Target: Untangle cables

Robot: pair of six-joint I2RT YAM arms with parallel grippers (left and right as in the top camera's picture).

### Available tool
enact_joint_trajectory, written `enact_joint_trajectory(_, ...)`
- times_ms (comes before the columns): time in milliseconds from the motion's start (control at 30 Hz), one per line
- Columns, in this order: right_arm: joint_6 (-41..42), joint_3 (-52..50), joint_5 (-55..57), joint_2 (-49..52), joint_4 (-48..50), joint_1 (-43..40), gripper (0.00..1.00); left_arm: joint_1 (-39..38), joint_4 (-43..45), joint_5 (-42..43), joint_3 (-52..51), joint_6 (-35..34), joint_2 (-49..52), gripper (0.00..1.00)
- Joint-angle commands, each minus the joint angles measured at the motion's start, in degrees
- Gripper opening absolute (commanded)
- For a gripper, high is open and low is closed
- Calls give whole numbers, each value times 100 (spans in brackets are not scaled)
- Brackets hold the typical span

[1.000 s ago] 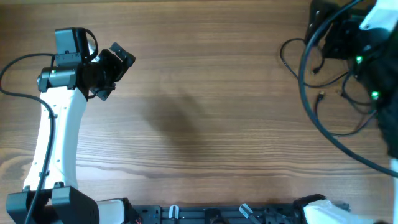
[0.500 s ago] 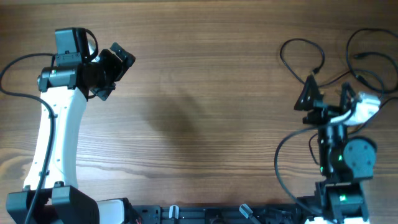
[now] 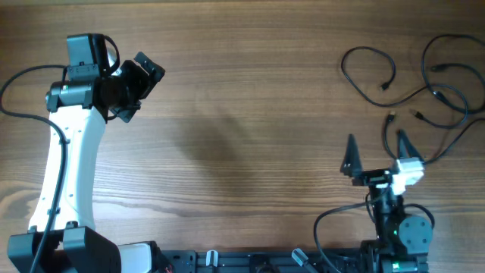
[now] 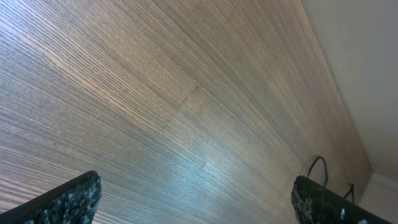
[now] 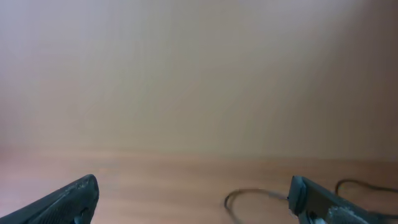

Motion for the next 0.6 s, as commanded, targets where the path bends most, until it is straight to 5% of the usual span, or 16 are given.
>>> enact_joint_trajectory(0,-37,-68,-557,-81,-1128,-22,100,26,13,-35,37,68,35,100)
enact_joint_trajectory(567,11,-61,-483,149,-1049,-22,100,28,11,-35,37,68,35,100)
